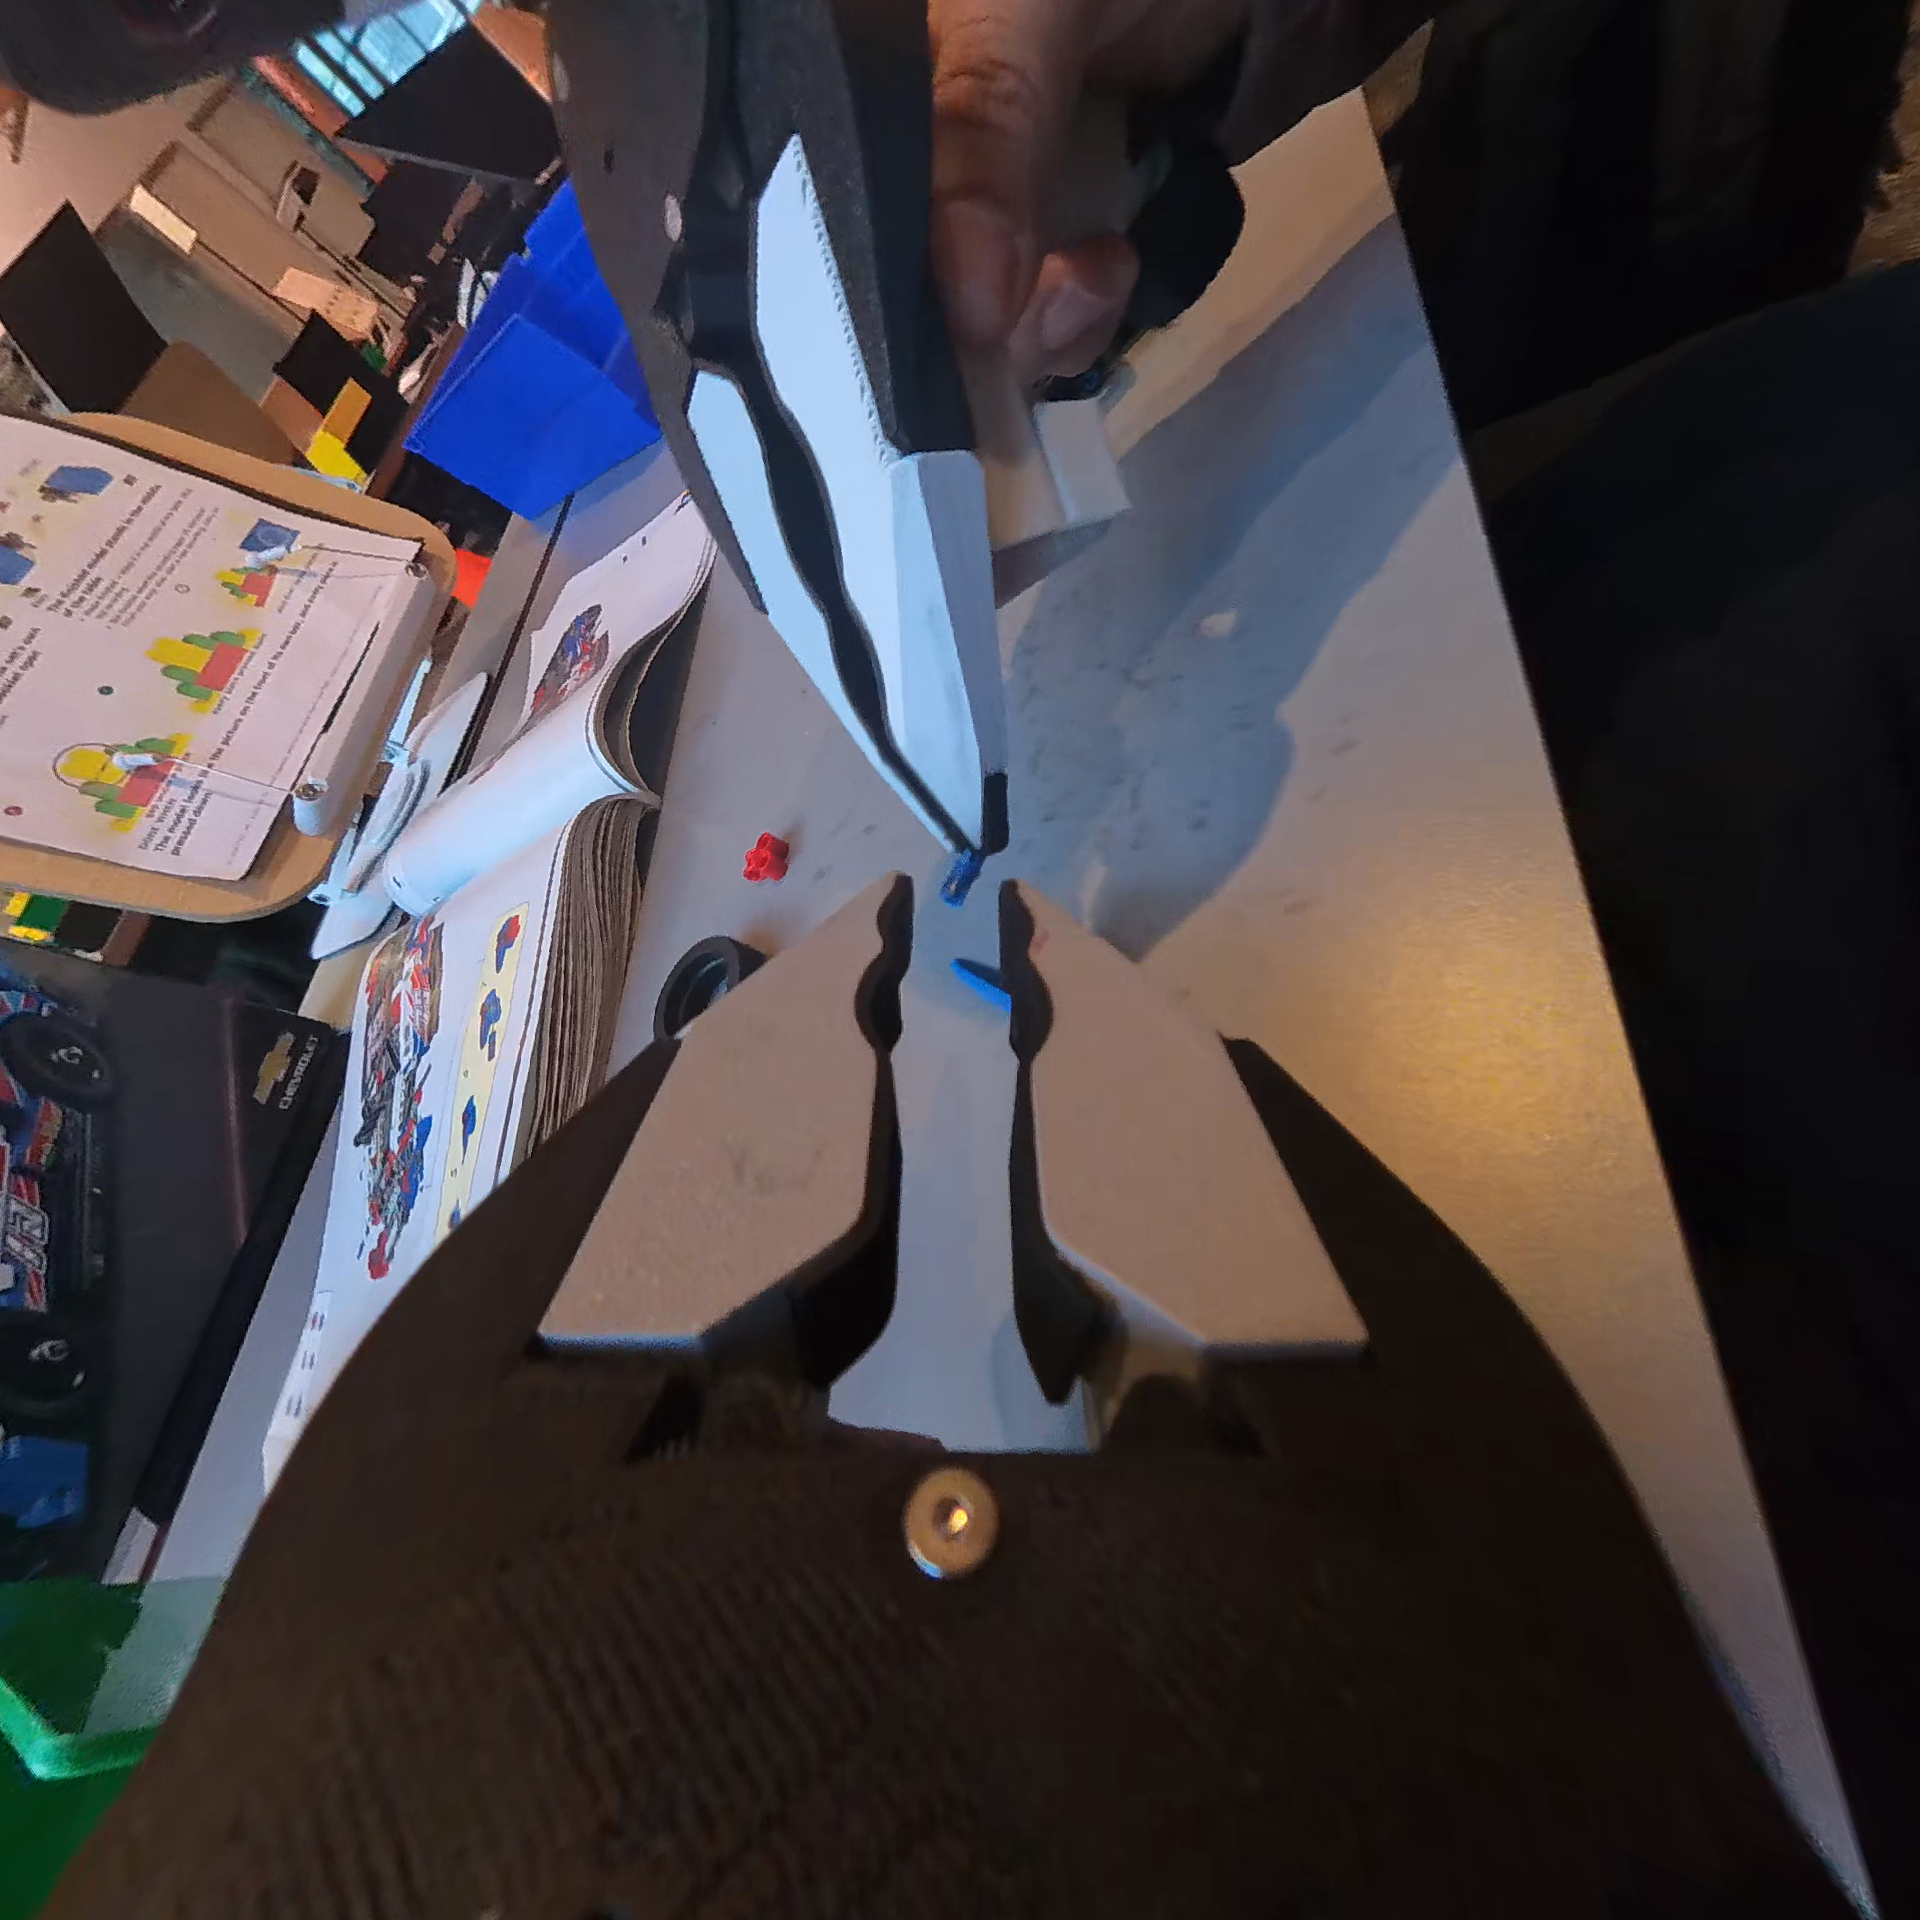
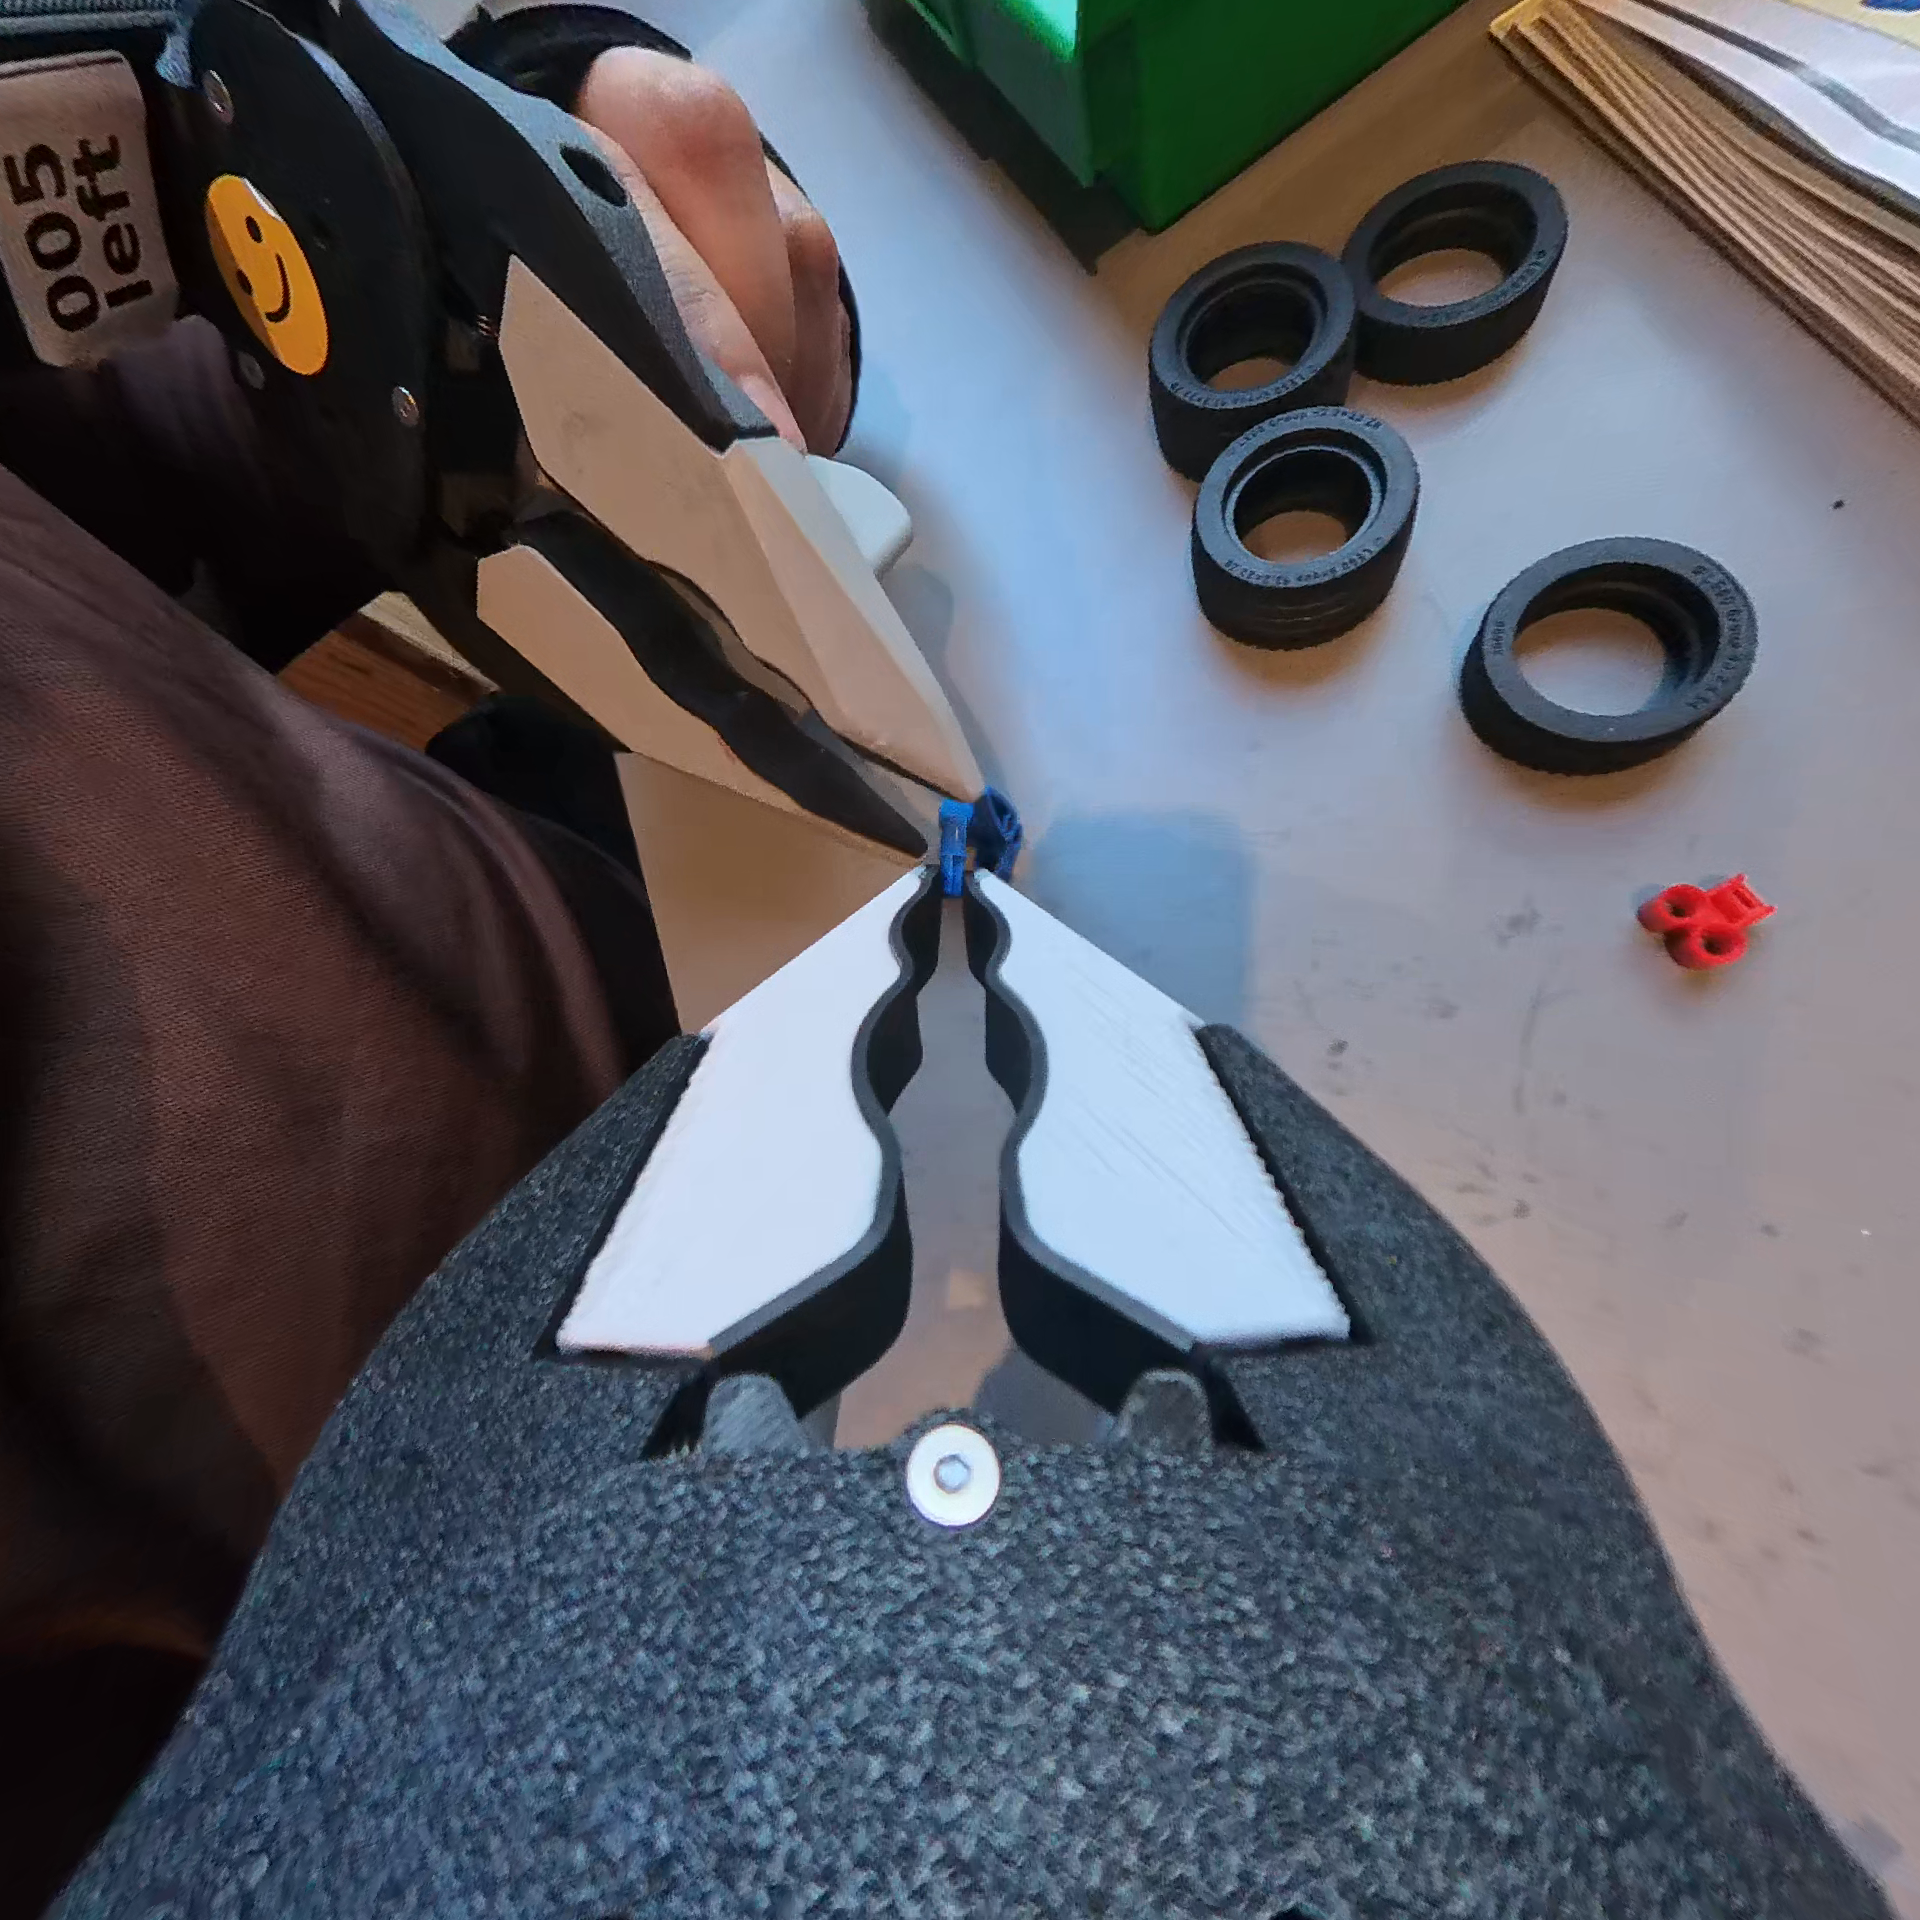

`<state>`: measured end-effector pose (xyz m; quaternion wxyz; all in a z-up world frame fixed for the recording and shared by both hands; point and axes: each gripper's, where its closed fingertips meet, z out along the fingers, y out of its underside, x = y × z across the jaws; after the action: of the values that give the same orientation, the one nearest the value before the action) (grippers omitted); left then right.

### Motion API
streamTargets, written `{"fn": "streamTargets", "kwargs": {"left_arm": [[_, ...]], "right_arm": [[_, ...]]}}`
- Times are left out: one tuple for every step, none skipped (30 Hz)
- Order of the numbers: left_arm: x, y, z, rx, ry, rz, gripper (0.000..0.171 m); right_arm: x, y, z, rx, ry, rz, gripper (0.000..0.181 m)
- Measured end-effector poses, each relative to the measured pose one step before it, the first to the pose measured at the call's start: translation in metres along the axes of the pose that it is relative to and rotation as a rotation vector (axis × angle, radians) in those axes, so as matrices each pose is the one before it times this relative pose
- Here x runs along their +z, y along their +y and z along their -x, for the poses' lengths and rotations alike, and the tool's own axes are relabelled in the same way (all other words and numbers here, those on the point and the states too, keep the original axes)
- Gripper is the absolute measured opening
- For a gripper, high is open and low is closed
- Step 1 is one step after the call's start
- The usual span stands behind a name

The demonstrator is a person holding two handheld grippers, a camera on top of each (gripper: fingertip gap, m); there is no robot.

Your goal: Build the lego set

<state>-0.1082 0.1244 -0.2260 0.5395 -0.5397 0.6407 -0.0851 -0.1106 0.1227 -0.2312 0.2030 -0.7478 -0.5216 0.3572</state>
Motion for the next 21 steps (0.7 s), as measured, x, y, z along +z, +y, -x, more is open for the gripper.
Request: {"fn": "streamTargets", "kwargs": {"left_arm": [[-0.00022,-0.00158,-0.0013,0.01,0.0012,-0.00705,0.013],[-0.00008,-0.00113,-0.001,0.0111,-0.0009,-0.00368,0.013],[0.00003,-0.00033,-0.00065,0.0119,-0.0028,0.00073,0.012],[0.00026,0.00046,-0.00067,0.012,-0.0021,0.00511,0.009],[0.00043,0.00075,-0.0012,0.0124,0.0021,0.00617,0.004],[0.00029,0.00043,-0.0009,0.0096,0.0007,0.00387,0.004],[0.00032,0.00019,-0.00055,0.0067,-0.0008,0.00303,0.003],[0.00017,-0.00004,-0.00051,0.0065,-0.0007,0.00222,0.003],[0.00001,-0.00016,-0.00023,0.0069,-0.0018,0.00053,0.002],[-0.00011,-0.00012,0.00008,0.0059,-0.0033,0.00011,0.002],[-0.00001,0.0001,0.00002,0.0035,-0.0015,0.00086,0.001],[0.00006,0.00011,-0.00022,0.0016,0.0008,0.00071,0.001],[-0.00019,-0.00035,0.00027,0.0015,-0.0018,-0.0006,0.001],[-0.00028,-0.00011,0.00027,0.0013,-0.0023,0.00025,0.001],[-0.0001,-0.00009,0.00033,0.0009,-0.0019,0.00011,0.001],[-0.00028,-0.00012,0.00041,0.0014,-0.0022,0.00029,0.001],[-0.00028,-0.00016,0.00077,0.0014,-0.0044,0.00087,0.001],[-0.00028,-0.00026,0.00084,0.0011,-0.0049,-0.00026,0.001],[-0.00045,-0.00038,0.00079,0.0014,-0.0043,-0.00124,0.001],[-0.00075,-0.00055,0.00107,0.0015,-0.0061,-0.00177,0.001],[-0.00084,-0.00063,0.00172,-0.0008,-0.0096,-0.00352,0.001]], "right_arm": [[0.00066,0.00016,0.00109,-0.0017,-0.0038,0.0027,0.004],[0.00048,0.00029,0.00098,-0.002,-0.0041,0.0029,0.004],[0.00057,0.00037,0.00107,-0.0021,-0.0045,0.0028,0.004],[0.00036,0.0003,0.00111,-0.0024,-0.0046,0.0028,0.004],[0.00018,0.00037,0.00101,-0.002,-0.0048,0.0022,0.004],[-0.00008,-0.00004,0.00067,-0.001,-0.0033,0.0006,0.004],[-0.00019,-0.00004,0.00017,-0.0005,-0.0004,0.0,0.004],[-0.00026,-0.00005,0.0002,-0.0001,-0.0012,-0.0003,0.004],[-0.00014,-0.00009,0.00024,0.0,-0.0017,-0.0011,0.004],[-0.00035,-0.00032,0.00014,0.0,-0.0009,-0.0032,0.004],[-0.00042,-0.00058,0.00028,0.0003,-0.0013,-0.0041,0.003],[-0.00029,-0.00041,0.00036,0.0009,-0.0025,-0.0031,0.003],[-0.00032,-0.00027,0.00026,0.0006,-0.0018,-0.0016,0.003],[-0.00011,-0.00034,0.00009,-0.0005,-0.0007,-0.0024,0.003],[-0.00025,-0.0003,0.00009,-0.0004,0.0002,-0.0023,0.003],[-0.0002,-0.00031,0.00009,-0.0007,0.0002,-0.0019,0.004],[-0.00021,-0.00064,0.00009,-0.0016,0.0008,-0.0035,0.004],[-0.00041,-0.0008,0.00007,-0.0024,0.0008,-0.0046,0.004],[-0.00047,-0.00079,0.00024,-0.0041,0.0003,-0.0045,0.004],[-0.00047,-0.00108,0.00037,-0.0054,0.0005,-0.0061,0.004],[-0.00079,-0.0016,0.00028,-0.0055,0.0016,-0.0095,0.004]]}}
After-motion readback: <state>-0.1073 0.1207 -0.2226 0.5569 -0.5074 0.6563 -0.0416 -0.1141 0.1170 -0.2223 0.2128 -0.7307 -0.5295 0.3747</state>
